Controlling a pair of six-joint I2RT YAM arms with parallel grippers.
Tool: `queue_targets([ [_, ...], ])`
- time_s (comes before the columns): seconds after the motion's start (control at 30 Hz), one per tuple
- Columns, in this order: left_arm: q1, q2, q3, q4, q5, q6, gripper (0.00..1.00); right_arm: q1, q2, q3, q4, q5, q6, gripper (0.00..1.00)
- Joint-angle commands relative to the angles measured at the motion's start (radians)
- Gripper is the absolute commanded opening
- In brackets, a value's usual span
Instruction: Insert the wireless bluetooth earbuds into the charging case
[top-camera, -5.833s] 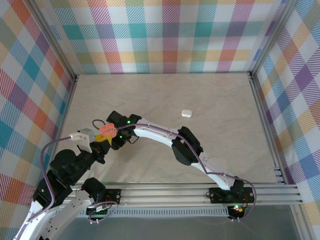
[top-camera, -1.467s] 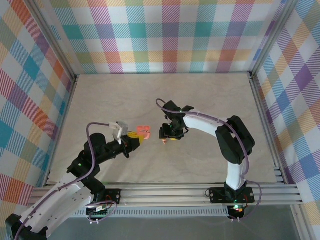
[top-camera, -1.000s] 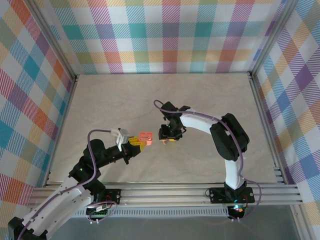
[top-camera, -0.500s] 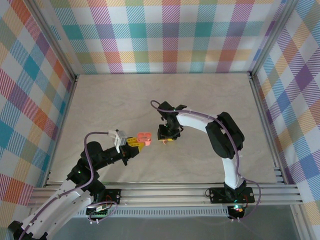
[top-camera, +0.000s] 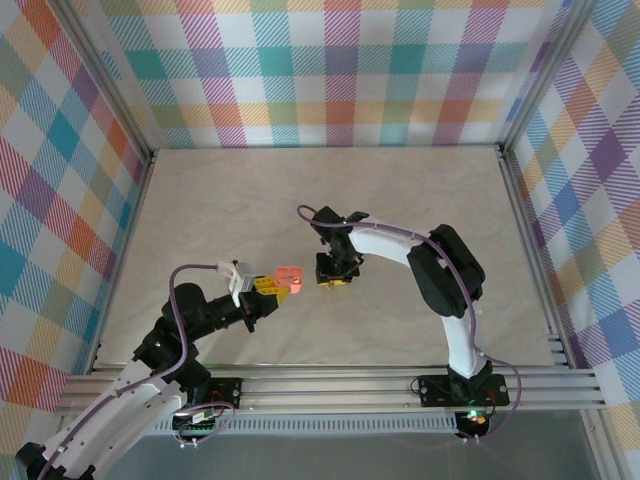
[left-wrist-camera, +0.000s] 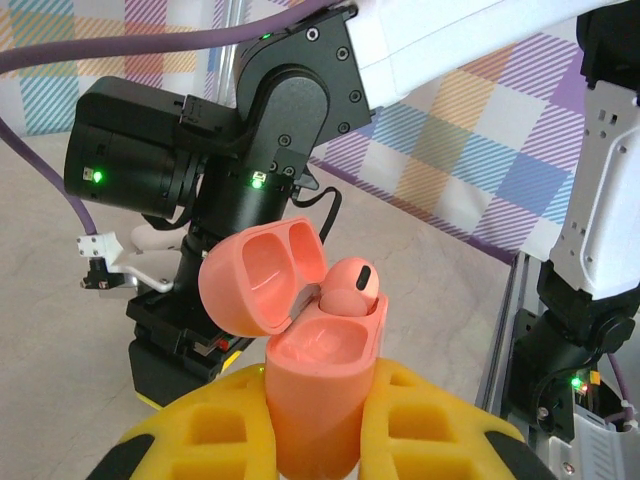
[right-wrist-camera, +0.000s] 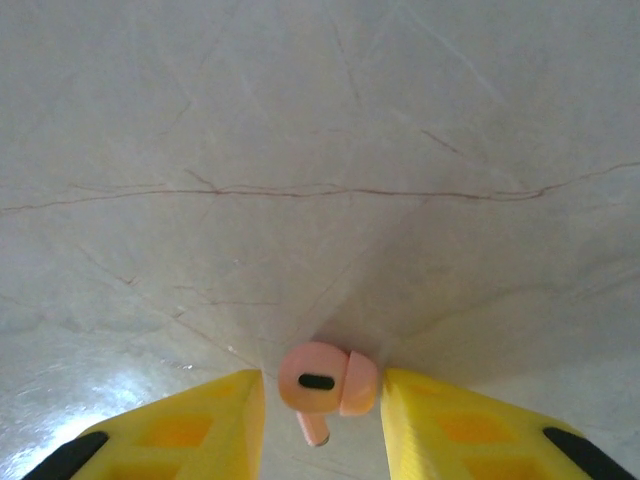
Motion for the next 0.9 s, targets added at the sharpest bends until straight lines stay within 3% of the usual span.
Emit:
queue_targets([
  [0.0, -0.009, -0.016, 0.028, -0.004, 0.031, -0.006, 0.0, 0.007, 0.024, 0.026, -0.029, 0.02, -0.007, 0.37],
  [0.53, -0.009, -0.043, 0.028, -0.027, 0.021, -0.012, 0.0, 0.007, 0.078, 0.085, -0.036, 0.025, -0.003, 0.34],
  [0.87, -0.009, -0.026, 0.018, 0.007, 0.027, -0.016, 0.0, 0.007, 0.027, 0.059, -0.022, 0.038, -0.009, 0.22],
])
